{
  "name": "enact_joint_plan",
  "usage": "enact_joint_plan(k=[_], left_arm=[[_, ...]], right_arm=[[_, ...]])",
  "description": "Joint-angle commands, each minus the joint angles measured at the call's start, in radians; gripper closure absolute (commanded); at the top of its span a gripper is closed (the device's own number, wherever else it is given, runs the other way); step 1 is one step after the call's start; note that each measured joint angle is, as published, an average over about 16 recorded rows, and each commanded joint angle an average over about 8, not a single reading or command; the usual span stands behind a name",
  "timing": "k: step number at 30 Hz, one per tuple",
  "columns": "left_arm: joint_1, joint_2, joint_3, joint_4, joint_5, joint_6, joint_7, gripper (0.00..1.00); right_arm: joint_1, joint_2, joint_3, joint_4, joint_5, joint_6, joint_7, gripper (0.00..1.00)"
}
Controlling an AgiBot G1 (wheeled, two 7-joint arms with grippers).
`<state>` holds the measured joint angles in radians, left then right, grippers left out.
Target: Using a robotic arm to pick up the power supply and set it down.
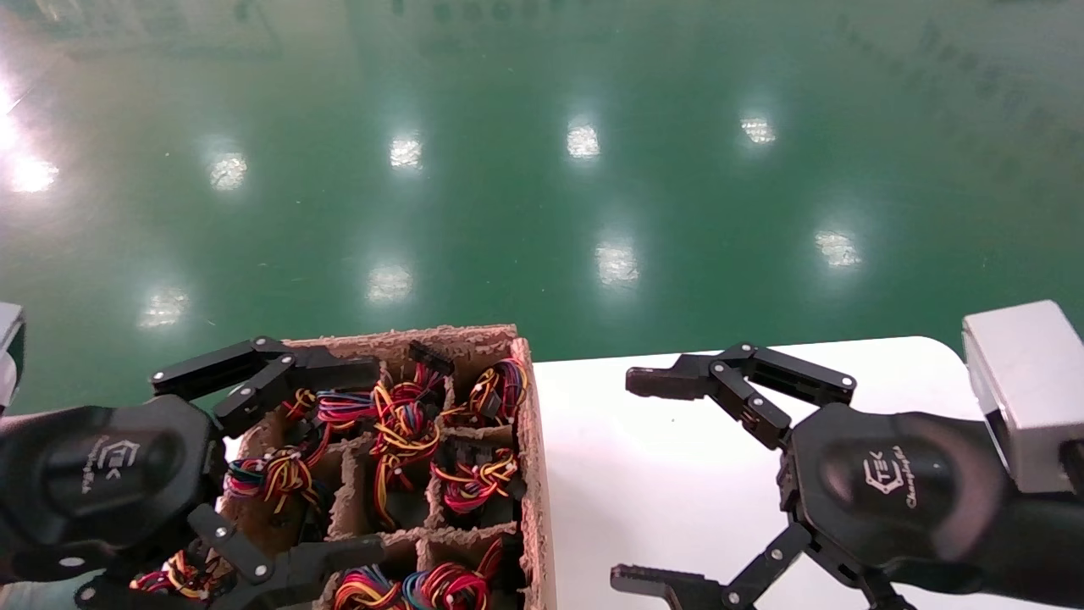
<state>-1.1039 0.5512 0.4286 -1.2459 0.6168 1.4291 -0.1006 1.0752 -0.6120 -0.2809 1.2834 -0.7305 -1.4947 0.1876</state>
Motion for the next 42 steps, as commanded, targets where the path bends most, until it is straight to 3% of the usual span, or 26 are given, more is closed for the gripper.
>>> enact_joint_plan(k=[1, 18, 19, 26, 27, 42], left_arm=[[0.0, 0.0, 0.0, 0.0, 0.0, 0.0, 0.0, 0.0], [0.0, 0.0, 0.0, 0.0, 0.0, 0.0, 0.0, 0.0], [0.0, 0.0, 0.0, 0.0, 0.0, 0.0, 0.0, 0.04], [0.0, 0.0, 0.0, 0.0, 0.0, 0.0, 0.0, 0.91], [0.0, 0.0, 0.0, 0.0, 0.0, 0.0, 0.0, 1.0], [0.0, 0.0, 0.0, 0.0, 0.0, 0.0, 0.0, 1.0]], right_arm=[[0.0, 0.0, 0.0, 0.0, 0.0, 0.0, 0.0, 0.0], [0.0, 0.0, 0.0, 0.0, 0.0, 0.0, 0.0, 0.0], [0.0, 0.0, 0.0, 0.0, 0.0, 0.0, 0.0, 0.0], [0.0, 0.0, 0.0, 0.0, 0.0, 0.0, 0.0, 0.0], [0.0, 0.0, 0.0, 0.0, 0.0, 0.0, 0.0, 0.0], [0.0, 0.0, 0.0, 0.0, 0.0, 0.0, 0.0, 0.0]])
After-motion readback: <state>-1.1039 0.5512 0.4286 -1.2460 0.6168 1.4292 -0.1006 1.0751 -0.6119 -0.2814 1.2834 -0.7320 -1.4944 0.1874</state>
